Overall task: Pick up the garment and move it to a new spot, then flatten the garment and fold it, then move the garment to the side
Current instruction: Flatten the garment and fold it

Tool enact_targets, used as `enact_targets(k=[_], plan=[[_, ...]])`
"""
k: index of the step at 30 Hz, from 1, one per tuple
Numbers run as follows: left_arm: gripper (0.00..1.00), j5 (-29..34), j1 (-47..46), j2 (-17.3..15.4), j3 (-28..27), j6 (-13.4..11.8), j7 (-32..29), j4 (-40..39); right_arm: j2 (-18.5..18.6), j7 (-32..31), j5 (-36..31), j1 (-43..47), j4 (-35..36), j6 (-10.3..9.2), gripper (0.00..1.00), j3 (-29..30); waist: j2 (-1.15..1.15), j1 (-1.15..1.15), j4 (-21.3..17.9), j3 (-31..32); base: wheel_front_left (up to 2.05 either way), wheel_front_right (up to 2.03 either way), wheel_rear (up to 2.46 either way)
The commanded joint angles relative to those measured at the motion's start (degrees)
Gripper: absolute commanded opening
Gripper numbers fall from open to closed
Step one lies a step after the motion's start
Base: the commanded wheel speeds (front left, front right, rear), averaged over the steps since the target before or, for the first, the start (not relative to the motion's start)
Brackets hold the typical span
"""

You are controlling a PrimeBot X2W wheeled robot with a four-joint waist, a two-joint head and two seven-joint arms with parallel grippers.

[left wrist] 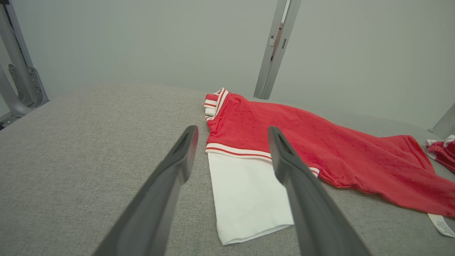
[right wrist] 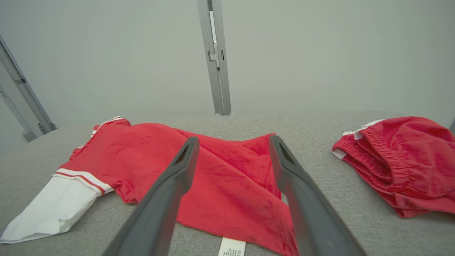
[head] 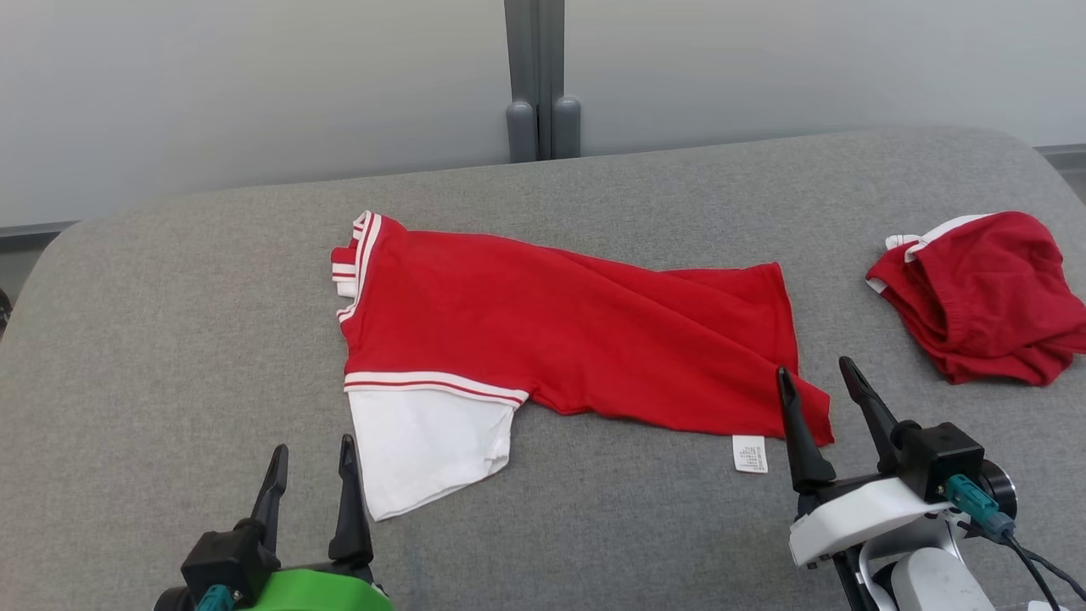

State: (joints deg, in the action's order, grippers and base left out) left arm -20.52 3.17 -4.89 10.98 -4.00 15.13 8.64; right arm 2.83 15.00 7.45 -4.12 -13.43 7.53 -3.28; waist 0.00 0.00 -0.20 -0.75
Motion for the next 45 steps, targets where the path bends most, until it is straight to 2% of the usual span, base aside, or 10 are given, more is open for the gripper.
enact_targets(k=[1,5,8,13,22,25,27,30,32,45], plan=[[1.00,0.5,0.5,0.0,0.0,0.3,0.0,0.1,0.1,0.2,0.0,-0.4,0.3,-0.09,1.00,-0.1,0.00,0.00,0.0,-0.1,0.00,0.00,0.00],[1.00,-0.4,-0.1,0.3,0.8,0.7,-0.6,0.7,0.1,0.2,0.1,-0.7,0.4,-0.09,1.00,0.0,0.00,0.00,-0.2,-0.5,0.00,0.00,0.00],[1.00,-1.2,-1.2,0.5,1.9,0.5,-3.8,3.0,0.1,0.2,0.1,-0.9,0.4,-0.09,1.00,0.2,0.00,0.00,-0.5,-1.0,0.00,0.00,0.00],[1.00,-3.1,-4.1,1.1,1.9,-2.5,-11.8,9.4,0.1,0.2,-0.1,-1.1,0.2,-0.09,1.00,0.3,0.00,0.00,-1.6,-2.0,0.00,0.00,0.00],[1.00,-6.9,-7.5,1.3,0.1,-4.8,-16.8,15.6,0.1,0.2,-1.0,-0.4,-1.5,-0.09,1.00,2.6,0.00,0.00,-4.2,-3.9,0.00,0.00,0.00],[0.73,-8.4,-8.0,1.4,-0.5,-4.6,-17.0,17.3,0.1,0.2,-1.2,-0.1,-1.9,-0.09,1.00,3.6,0.00,0.00,-4.6,-4.5,0.00,0.00,0.00],[0.45,-8.7,-8.5,1.5,-0.2,-4.4,-17.2,18.8,0.1,0.2,-1.3,0.0,-2.9,-0.09,1.00,4.3,0.00,0.00,-4.7,-4.8,0.00,0.00,0.00],[0.29,-9.1,-9.2,1.6,0.4,-3.9,-17.1,20.6,0.1,0.2,-2.3,-0.5,-5.7,-0.09,1.00,5.7,0.00,0.00,-4.5,-5.2,0.00,0.00,0.00],[0.01,-9.3,-9.7,1.6,0.9,-3.5,-17.0,21.4,0.1,0.2,-2.6,-1.1,-8.3,-0.09,1.00,6.3,0.00,0.00,-4.1,-5.4,0.00,0.00,0.00],[0.00,-9.6,-11.6,1.4,2.1,-2.3,-13.5,19.0,0.1,0.2,-4.0,-9.9,-24.5,-0.09,1.00,7.3,0.00,0.00,-0.8,-6.9,0.00,0.00,0.00]])
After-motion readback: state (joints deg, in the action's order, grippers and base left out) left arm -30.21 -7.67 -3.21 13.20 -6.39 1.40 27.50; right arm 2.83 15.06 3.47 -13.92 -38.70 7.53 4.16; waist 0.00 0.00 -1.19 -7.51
